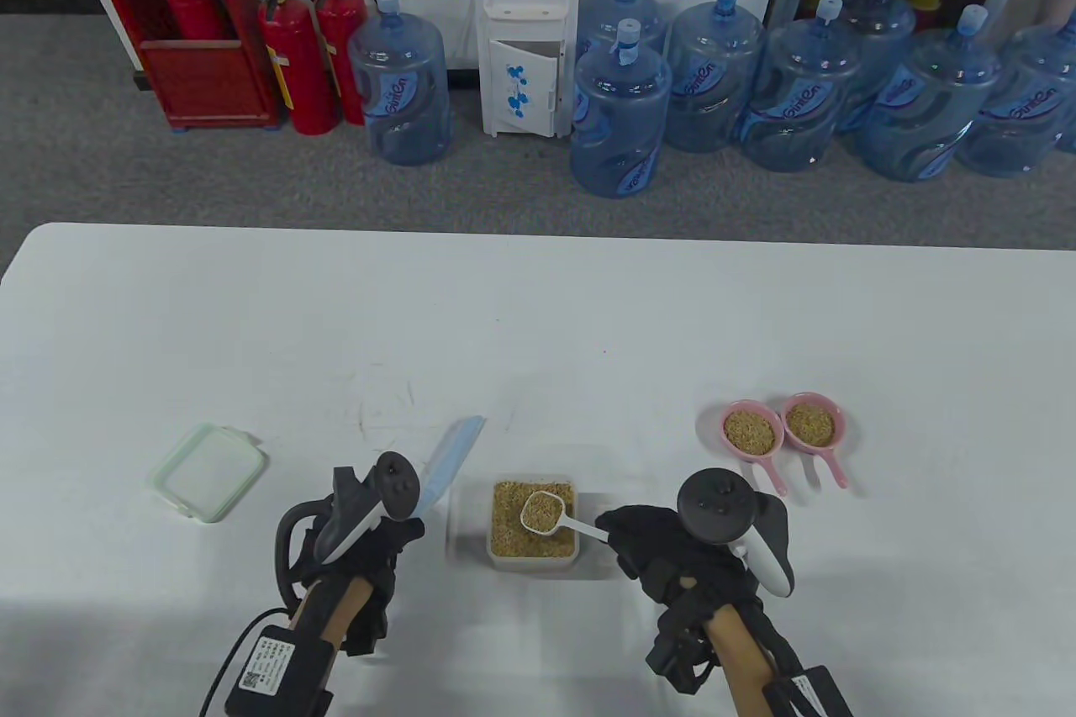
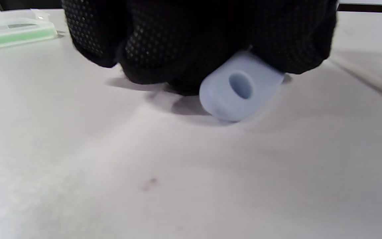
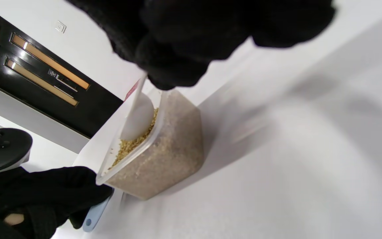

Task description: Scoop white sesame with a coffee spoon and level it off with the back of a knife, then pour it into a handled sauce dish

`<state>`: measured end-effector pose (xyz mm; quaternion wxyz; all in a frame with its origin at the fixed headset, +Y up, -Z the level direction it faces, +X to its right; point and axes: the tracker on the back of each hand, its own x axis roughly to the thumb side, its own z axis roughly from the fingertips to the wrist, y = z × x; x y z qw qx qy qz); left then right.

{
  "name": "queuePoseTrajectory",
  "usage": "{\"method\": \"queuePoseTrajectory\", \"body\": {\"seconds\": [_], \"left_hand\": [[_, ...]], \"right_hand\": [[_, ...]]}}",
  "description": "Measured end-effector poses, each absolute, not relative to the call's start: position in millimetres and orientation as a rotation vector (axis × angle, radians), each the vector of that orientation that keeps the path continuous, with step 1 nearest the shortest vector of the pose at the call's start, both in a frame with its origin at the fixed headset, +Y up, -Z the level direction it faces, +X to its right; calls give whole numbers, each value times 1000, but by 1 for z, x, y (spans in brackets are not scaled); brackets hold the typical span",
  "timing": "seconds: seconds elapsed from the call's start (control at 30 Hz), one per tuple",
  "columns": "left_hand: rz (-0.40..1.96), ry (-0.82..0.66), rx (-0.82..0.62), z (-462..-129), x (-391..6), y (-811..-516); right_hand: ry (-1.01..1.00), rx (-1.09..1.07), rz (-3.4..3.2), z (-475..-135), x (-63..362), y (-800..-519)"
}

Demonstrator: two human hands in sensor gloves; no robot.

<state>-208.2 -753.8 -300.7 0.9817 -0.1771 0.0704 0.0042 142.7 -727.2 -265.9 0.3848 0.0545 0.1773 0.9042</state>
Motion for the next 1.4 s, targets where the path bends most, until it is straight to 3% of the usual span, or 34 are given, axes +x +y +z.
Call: {"method": "queuePoseTrajectory", "body": {"seconds": [0.43, 0.7, 0.97, 1.13, 1.4], "left_hand": [[-102, 152, -324, -298, -202, -753], [-33, 161, -310, -297, -208, -745], [102, 115, -35, -282, -214, -709], [163, 33, 103, -274, -213, -701], [181, -38, 7, -279, -211, -717]], "right_hand": [[454, 140, 2301, -265, 142, -727], [447, 141, 2292, -265, 142, -727], [440, 143, 2283, -265, 143, -727], [429, 146, 2270, -266, 143, -727], [427, 149, 2236, -265, 142, -728]]}}
